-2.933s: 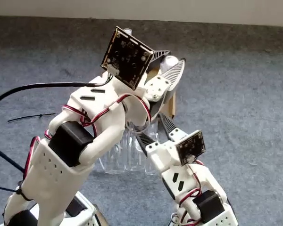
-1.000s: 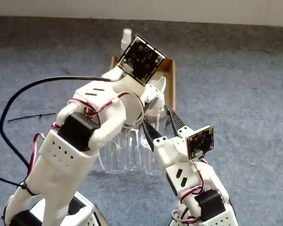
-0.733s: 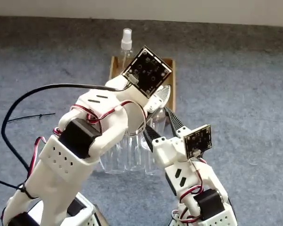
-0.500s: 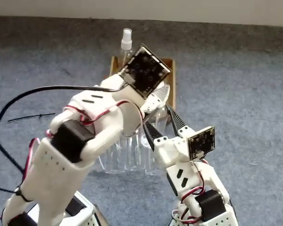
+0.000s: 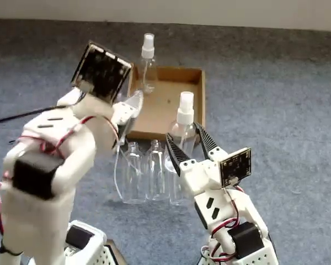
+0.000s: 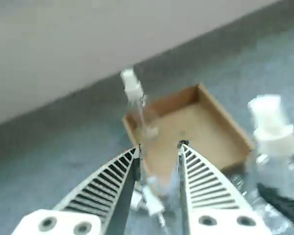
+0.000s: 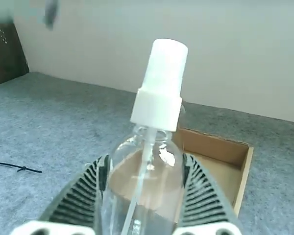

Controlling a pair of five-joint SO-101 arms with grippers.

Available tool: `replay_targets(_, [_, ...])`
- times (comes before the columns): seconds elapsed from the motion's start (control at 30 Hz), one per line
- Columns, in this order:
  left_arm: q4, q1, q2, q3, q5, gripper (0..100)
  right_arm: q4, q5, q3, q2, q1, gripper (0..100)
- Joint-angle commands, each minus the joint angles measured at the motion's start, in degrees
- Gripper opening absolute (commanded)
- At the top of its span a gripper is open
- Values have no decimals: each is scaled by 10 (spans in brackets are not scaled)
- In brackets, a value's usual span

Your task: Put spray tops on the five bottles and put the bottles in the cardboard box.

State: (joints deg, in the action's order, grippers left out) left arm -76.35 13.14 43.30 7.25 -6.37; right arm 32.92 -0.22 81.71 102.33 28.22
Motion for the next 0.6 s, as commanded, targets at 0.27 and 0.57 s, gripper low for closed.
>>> replay_targets(0.27, [200, -247, 7, 385, 8, 129, -154, 23, -189, -363, -5, 5])
replay_targets(0.57, [386, -269, 7, 553, 78, 127, -268, 27, -369, -694, 25, 5])
